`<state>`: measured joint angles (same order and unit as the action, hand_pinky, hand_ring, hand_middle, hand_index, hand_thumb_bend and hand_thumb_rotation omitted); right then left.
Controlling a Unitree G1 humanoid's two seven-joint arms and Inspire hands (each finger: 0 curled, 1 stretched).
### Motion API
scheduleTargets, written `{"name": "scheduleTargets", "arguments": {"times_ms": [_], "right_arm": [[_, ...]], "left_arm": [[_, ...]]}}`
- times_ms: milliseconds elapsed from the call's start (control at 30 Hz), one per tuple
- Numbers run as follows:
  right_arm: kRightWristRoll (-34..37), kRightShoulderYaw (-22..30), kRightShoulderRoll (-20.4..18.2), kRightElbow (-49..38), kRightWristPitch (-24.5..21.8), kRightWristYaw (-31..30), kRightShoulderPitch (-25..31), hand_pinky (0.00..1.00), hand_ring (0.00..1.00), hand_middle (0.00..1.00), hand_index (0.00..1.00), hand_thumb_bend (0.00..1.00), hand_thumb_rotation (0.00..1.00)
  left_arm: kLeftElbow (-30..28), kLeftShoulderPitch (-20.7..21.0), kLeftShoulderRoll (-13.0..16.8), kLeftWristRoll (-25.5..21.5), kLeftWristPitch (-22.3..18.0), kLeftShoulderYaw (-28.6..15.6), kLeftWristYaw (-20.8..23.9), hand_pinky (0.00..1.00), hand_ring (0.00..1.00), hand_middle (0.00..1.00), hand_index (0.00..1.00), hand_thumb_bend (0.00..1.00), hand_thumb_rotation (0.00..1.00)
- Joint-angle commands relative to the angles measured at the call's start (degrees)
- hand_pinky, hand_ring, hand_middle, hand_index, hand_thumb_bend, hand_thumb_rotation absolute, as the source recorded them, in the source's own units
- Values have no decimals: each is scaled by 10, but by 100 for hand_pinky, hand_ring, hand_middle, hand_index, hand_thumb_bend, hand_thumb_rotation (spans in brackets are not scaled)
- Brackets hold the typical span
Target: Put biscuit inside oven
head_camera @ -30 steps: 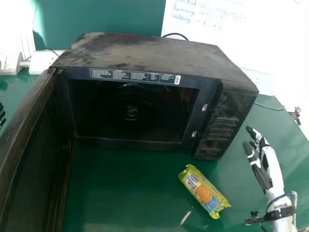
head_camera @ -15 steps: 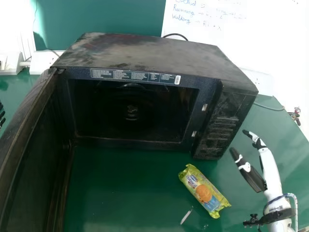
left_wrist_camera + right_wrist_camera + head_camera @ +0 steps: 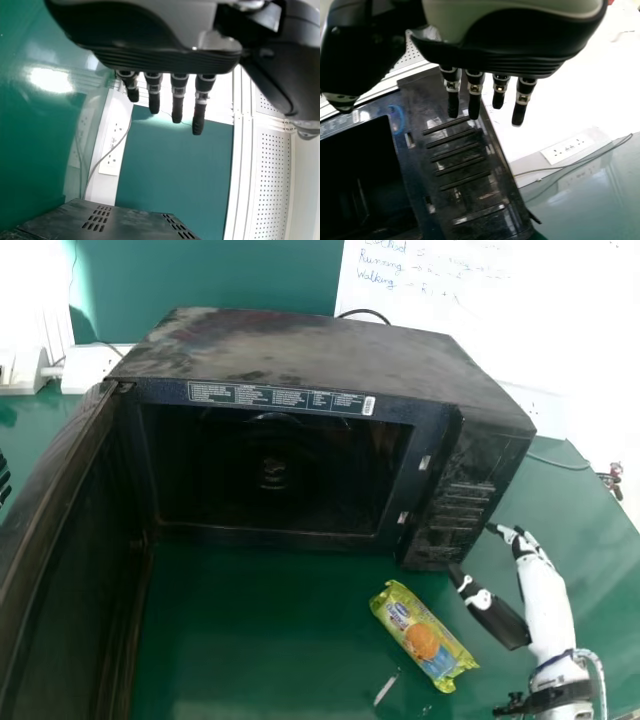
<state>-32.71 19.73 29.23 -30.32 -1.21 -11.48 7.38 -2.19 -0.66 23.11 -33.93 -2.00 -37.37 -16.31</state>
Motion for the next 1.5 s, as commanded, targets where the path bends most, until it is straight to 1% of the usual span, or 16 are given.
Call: {"name": "scheduleTargets", "arguments": {"times_ms": [0,200,233,267,467,533,633,733,833,933,1033,1333,1467], "right_arm": [[-14,-10,-7,-15,-14,0,8,99,92,92,90,96,69],[-26,-20,5,-22,-33,-13,5,100,90,91,89,96,69],[-28,-21,6,-23,-36,-14,4,97,90,91,89,96,69],[-31,-23,8,-23,-38,-15,4,97,90,91,89,96,69],[-53,-34,9,-26,-52,-22,7,100,91,92,89,95,69],[-68,-41,12,-28,-61,-29,8,100,91,92,89,95,70],[-89,-50,16,-22,-51,-21,11,100,89,90,89,95,71],[-95,-57,16,-14,-40,-14,13,100,88,90,88,95,70],[-103,-60,20,-11,-34,-20,19,100,89,90,88,94,69],[-109,-65,24,-9,-34,-26,23,98,89,90,88,94,68],[-113,-67,27,-1,-28,-20,27,94,88,90,87,95,67],[-139,-73,36,-5,-37,-35,24,92,89,90,86,97,66],[-159,-74,42,-8,-45,-49,23,89,88,90,87,97,69]], "left_arm": [[-12,-8,-3,-2,3,-3,0,100,98,94,83,100,100],[-20,-12,-4,1,3,-1,0,100,98,94,83,100,100],[-23,-13,-4,1,3,0,0,100,99,94,83,100,100],[-25,-14,-5,1,3,0,1,100,99,94,83,100,100],[-29,-17,-8,3,1,0,2,100,98,94,83,100,100],[-29,-17,-9,4,-1,0,1,100,98,94,84,100,100],[-25,-16,-8,3,-2,-1,-1,100,98,94,83,100,100],[-23,-15,-8,1,-1,-1,-2,100,98,94,83,100,100],[-23,-14,-9,-1,-1,-2,-3,100,98,94,83,100,100],[-23,-14,-10,-2,-2,-2,-4,100,98,94,83,100,100],[-24,-15,-10,4,-5,-1,-1,100,98,94,83,100,100],[-28,-17,-11,5,-4,0,-2,100,98,93,82,100,100],[-28,-18,-11,6,-6,0,-3,100,98,93,83,100,100]]}}
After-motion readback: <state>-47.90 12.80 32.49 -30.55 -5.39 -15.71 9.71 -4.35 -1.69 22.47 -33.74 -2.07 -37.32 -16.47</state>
